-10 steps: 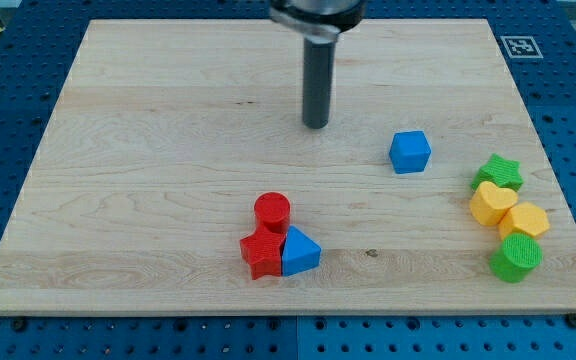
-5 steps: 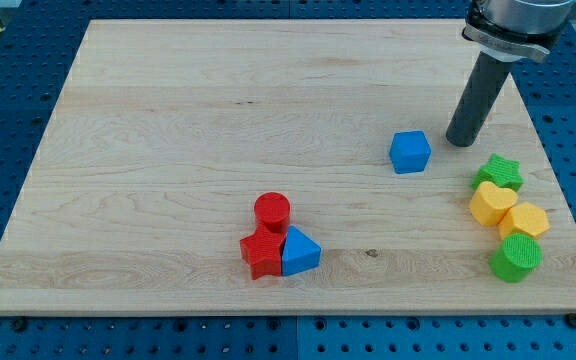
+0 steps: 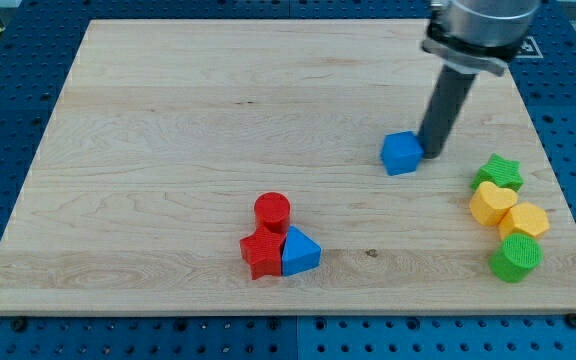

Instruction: Slide the blue cube closer to the red circle

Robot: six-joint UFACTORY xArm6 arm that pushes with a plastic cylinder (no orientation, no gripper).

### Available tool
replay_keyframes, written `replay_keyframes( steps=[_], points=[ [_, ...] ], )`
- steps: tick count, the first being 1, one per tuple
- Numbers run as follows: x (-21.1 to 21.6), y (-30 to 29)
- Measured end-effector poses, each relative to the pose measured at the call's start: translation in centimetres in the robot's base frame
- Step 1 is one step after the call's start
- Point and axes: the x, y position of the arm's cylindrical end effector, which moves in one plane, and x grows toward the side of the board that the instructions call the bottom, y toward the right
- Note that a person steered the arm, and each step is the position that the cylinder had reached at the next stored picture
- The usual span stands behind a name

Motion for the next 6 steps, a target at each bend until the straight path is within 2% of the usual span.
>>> replay_keyframes(
  steps=[1,5,6],
  points=[
    [-0.1,-3.5],
    [-0.2,-6.1],
    [-2.3,-7.7]
  ],
)
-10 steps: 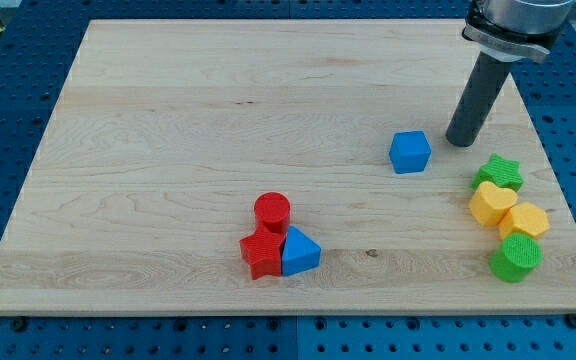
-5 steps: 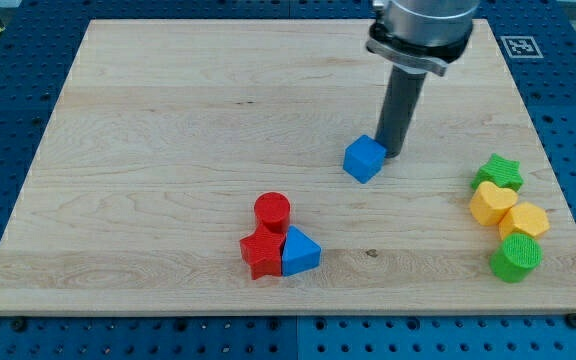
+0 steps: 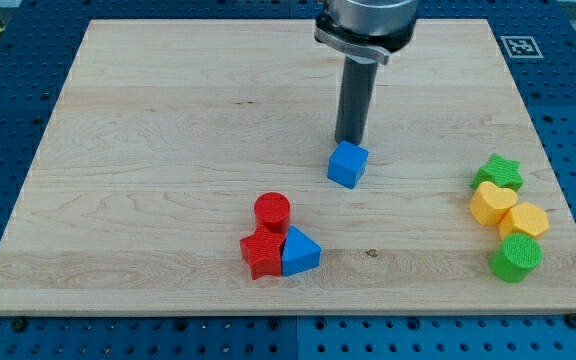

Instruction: Slide the blue cube closer to the red circle

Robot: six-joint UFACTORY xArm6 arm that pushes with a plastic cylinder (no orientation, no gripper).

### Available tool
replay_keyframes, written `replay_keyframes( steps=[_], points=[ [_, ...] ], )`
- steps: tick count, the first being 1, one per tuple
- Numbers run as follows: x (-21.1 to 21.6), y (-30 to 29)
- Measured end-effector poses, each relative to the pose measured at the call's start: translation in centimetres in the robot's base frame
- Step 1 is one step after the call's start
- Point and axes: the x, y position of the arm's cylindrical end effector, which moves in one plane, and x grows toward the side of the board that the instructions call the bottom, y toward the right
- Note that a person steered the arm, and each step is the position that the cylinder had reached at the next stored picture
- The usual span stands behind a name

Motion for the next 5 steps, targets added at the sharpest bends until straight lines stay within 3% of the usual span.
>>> replay_keyframes(
  steps=[4,5],
  points=[
    [2.4,-1.0],
    [3.2,3.0]
  ],
)
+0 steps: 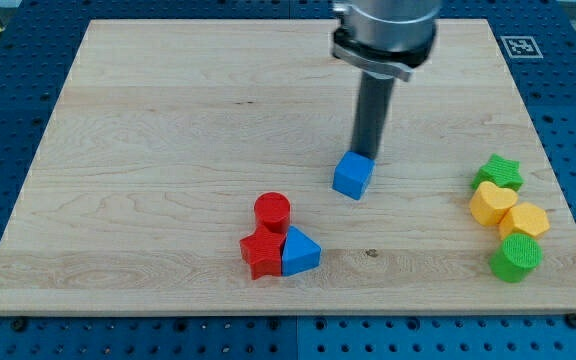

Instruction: Slide the blue cube closer to the red circle

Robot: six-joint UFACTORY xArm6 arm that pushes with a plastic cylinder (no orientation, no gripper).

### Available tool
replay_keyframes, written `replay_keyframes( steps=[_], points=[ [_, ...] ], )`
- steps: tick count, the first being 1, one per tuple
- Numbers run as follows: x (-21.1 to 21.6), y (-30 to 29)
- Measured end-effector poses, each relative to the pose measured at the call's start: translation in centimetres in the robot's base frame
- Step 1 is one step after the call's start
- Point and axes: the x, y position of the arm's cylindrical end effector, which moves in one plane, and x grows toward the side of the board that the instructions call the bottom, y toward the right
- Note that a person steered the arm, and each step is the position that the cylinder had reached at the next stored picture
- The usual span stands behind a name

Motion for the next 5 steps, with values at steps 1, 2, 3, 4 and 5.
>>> replay_keyframes(
  steps=[1,2,3,4,5],
  points=[
    [1.4,-0.3],
    [3.6,-1.6],
    [3.6,-1.6],
    [4.1,-1.6],
    [4.1,-1.6]
  ],
)
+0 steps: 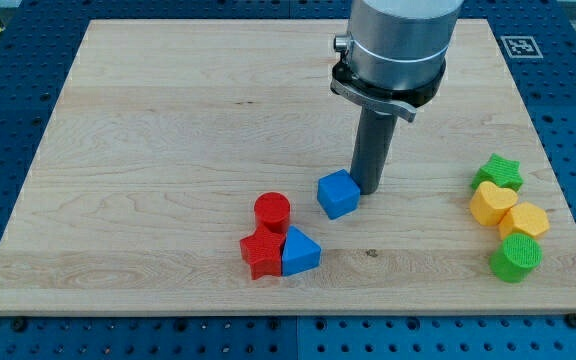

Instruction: Slide the blue cube closer to the red circle

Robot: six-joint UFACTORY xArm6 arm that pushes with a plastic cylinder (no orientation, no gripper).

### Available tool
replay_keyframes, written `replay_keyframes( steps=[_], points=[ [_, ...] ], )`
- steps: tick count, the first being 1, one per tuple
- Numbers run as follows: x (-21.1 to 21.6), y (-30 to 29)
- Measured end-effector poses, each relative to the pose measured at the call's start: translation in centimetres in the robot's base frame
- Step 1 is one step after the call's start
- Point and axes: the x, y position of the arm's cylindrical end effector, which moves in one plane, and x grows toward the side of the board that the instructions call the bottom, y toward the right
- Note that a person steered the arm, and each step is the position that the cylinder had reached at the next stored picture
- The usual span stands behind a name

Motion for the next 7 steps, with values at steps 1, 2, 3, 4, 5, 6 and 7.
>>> replay_keyframes(
  steps=[1,2,3,4,5,6,7],
  points=[
    [0.1,0.0],
    [0.7,0.0],
    [0.7,0.0],
    [0.7,0.0],
    [0.8,-0.8],
    [0.8,-2.2],
    [0.9,-3.2]
  ],
)
